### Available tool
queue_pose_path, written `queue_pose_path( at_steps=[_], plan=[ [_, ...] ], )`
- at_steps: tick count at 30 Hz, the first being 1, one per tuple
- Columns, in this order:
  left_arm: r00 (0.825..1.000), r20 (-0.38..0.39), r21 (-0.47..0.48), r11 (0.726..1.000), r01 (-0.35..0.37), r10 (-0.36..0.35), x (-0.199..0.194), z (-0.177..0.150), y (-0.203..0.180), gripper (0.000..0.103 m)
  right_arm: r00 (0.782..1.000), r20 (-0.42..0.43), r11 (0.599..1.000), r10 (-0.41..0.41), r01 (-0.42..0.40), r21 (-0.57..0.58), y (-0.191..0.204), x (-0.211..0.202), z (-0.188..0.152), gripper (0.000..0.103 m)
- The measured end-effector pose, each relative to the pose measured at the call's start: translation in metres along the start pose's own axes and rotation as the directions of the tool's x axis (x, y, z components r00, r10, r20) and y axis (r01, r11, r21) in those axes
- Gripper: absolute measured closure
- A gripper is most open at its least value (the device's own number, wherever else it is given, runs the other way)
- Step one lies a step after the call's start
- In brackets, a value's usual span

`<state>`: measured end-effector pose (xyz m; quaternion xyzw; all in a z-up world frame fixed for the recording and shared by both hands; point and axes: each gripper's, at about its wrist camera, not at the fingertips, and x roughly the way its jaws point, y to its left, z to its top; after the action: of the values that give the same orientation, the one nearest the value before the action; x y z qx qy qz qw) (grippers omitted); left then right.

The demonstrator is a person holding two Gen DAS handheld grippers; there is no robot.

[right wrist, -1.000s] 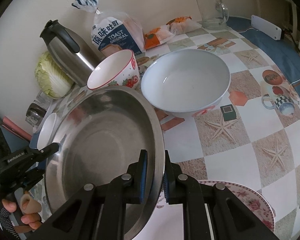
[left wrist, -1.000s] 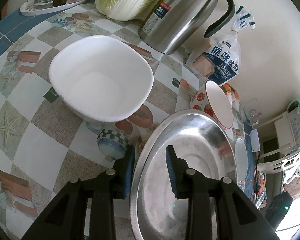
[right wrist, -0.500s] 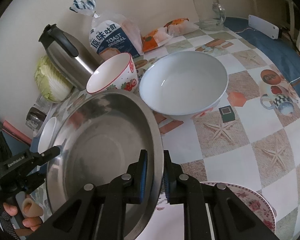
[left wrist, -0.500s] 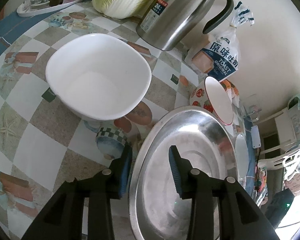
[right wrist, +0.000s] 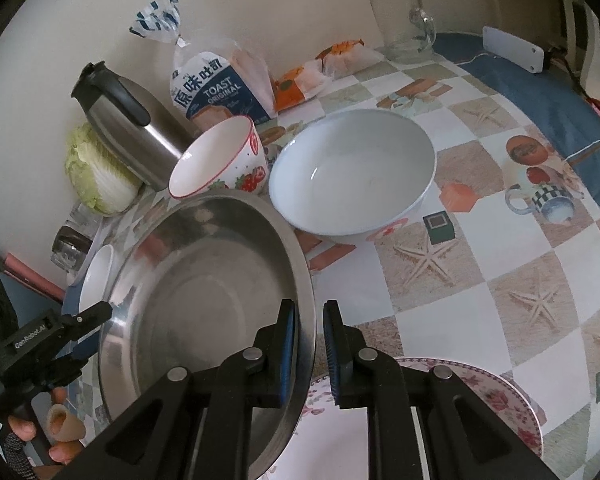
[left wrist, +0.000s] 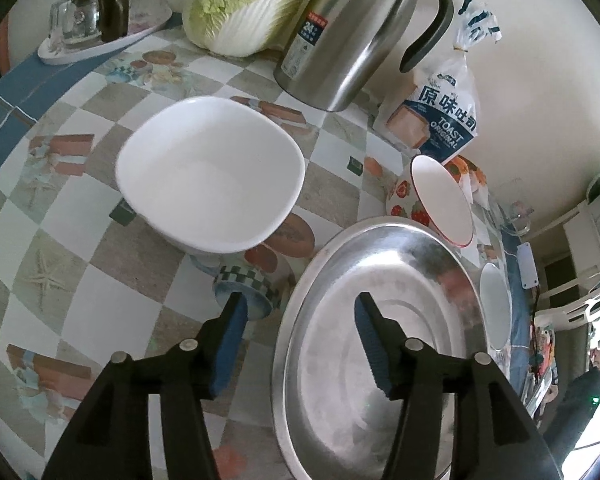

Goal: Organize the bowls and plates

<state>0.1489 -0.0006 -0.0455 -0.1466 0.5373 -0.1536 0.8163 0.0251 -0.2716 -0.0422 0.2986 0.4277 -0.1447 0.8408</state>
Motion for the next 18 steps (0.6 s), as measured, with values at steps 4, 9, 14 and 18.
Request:
queue_pose_path(
  at_steps=[4, 9, 14, 18],
  plan=[
    [1.0, 0.022, 0.025, 1.0, -0.017, 0.016, -0.008, 0.0, -0.003, 0.029, 1.0, 0.006, 1.0, -0.008, 0.008, 0.0, 0.0, -0.005, -0.001, 0.073],
    [0.999, 0.042, 0.044, 0.999, -0.022, 0.02, -0.014, -0.001, -0.008, 0.023, 0.999, 0.021, 1.0, -0.025, 0.025, -0.006, 0.001, -0.012, -0.002, 0.06],
    [0.998, 0.054, 0.043, 0.999, -0.03, 0.028, -0.018, -0.005, -0.006, 0.018, 0.999, 0.037, 0.999, -0.029, 0.03, -0.034, 0.006, -0.017, -0.005, 0.04],
    [0.996, 0.077, 0.042, 0.998, -0.037, 0.033, -0.025, -0.007, -0.004, 0.018, 0.999, 0.042, 0.998, -0.021, 0.023, -0.05, 0.01, -0.019, -0.007, 0.028]
  ],
)
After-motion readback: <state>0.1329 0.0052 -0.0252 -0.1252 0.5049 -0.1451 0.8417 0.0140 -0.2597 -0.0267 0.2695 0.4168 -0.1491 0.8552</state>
